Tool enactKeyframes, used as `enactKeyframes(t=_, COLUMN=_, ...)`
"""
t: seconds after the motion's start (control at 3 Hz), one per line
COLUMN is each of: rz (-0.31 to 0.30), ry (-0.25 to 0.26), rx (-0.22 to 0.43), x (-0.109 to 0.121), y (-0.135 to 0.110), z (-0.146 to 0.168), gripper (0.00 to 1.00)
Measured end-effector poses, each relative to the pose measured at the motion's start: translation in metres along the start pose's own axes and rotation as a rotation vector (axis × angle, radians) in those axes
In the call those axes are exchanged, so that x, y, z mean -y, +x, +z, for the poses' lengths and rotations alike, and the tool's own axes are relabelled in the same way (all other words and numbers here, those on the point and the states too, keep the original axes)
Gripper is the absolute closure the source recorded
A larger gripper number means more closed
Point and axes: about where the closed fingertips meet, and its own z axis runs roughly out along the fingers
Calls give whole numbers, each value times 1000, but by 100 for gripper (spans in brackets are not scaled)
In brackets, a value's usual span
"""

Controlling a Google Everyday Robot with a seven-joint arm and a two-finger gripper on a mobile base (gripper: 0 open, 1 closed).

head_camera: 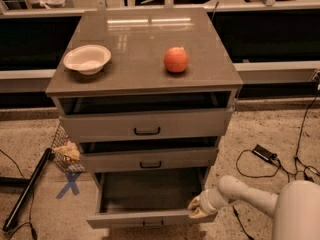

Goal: Open bottom drawer

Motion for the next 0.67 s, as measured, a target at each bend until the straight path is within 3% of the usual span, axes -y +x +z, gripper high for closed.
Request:
enactKeyframes(t=0.33, rz=-2, ry=7, rx=10, x=-1, y=0, z=-1, gripper=84)
enactKeyframes(t=0.67, rz=-12, ry=33, rx=48, x=-3, y=1, z=-6, gripper=61)
